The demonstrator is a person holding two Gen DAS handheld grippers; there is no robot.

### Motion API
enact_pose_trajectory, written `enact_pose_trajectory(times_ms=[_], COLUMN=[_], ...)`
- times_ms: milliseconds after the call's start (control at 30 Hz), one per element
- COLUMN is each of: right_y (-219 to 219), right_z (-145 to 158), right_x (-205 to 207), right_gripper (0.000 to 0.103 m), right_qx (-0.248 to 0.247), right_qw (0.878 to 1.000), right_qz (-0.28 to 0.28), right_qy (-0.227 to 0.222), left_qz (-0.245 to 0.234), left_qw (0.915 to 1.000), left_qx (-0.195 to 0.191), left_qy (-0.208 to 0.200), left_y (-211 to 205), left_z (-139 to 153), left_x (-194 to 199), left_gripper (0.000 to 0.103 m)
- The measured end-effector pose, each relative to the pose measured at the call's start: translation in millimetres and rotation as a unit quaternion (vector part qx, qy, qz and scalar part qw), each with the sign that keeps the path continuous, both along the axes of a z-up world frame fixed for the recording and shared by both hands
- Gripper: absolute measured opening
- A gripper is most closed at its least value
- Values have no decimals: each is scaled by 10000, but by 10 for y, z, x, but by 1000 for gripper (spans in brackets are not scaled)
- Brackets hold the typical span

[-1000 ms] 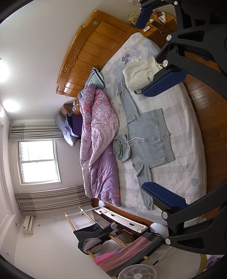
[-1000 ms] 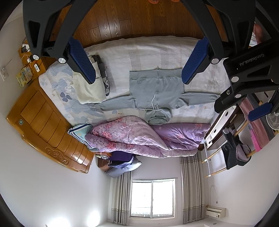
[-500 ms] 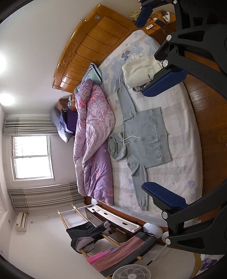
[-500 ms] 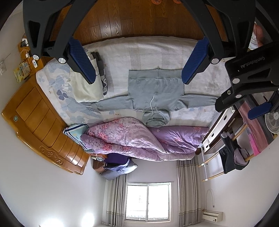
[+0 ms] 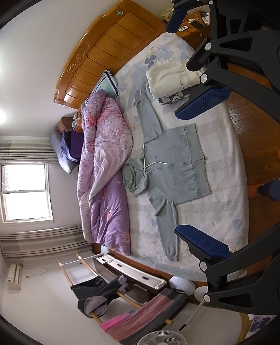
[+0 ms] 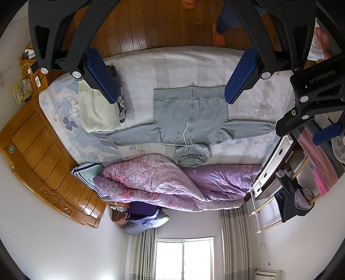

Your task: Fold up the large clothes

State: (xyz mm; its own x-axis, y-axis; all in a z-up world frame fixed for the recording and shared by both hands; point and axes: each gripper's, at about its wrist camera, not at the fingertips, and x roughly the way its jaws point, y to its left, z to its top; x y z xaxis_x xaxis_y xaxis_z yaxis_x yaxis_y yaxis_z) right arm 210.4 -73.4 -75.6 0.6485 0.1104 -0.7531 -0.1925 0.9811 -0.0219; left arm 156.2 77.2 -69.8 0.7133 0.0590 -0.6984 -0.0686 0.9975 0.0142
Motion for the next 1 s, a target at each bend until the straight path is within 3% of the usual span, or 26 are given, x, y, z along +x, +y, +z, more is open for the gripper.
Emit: enact_pose_trajectory(times_ms=[267,600,833,1000], right_y=[735,1575,1885,2085], right_z=[-205,-494,-924,-1389], right_x=[891,1910,2485,2907], right_gripper=[95,95,95,95], right_qx=[-25,-473,-781,-931], right_qw=[9989,9959,9906,9860], right_qz=[-382,-503,-397,-67], right_qy=[260,580,1053,1385], left_qz=[-249,-277,-109,150], left_qw=[9988,9960,9893,9842], left_qx=[-317,-515,-894,-1022], left_qy=[292,673,1146,1435], left_y=[830,1832,2209,2383], left_z=[-236,-628,-1156,-1618], left_x=[1050,2296,2884,3189], left_gripper=[98,98,98,98])
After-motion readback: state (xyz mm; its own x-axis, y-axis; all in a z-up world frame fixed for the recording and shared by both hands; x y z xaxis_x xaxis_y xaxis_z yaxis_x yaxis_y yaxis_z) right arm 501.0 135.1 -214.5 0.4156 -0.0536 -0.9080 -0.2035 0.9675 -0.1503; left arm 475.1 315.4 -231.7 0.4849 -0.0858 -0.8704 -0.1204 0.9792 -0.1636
